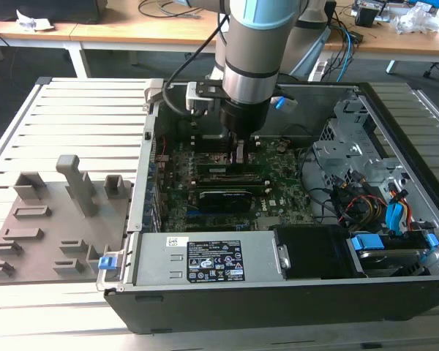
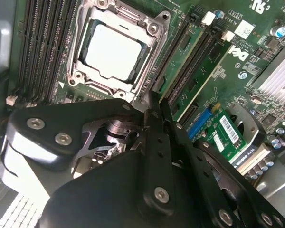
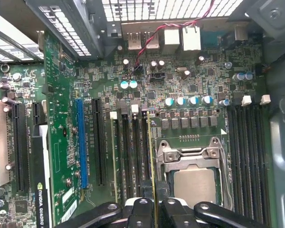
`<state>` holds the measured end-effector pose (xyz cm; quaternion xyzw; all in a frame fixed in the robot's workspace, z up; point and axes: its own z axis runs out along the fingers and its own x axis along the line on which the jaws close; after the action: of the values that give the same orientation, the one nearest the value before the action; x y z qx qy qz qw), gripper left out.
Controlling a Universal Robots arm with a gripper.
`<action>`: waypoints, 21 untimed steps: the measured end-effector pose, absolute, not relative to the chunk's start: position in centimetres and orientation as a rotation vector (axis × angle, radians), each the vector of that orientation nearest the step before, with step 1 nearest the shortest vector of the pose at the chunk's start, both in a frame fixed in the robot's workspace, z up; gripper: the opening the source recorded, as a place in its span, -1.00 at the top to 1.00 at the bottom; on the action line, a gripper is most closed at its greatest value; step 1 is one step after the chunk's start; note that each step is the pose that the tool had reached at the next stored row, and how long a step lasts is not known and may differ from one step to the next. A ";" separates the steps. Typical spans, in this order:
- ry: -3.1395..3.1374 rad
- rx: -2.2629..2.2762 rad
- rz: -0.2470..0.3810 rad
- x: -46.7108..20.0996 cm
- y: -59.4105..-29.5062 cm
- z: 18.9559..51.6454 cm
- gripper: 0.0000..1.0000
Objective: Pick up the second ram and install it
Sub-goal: 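Insert the second ram into the second slot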
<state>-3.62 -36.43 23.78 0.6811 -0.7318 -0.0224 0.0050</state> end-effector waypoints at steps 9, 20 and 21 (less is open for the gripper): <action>-2.292 2.133 -0.070 -3.6 -37.8 23.2 0.73; -2.292 2.133 -0.070 -3.4 -37.6 22.5 0.73; -2.292 2.133 -0.070 -3.4 -37.6 22.5 0.73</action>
<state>-3.45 -37.63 22.47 0.6811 -0.7318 -0.0224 0.0051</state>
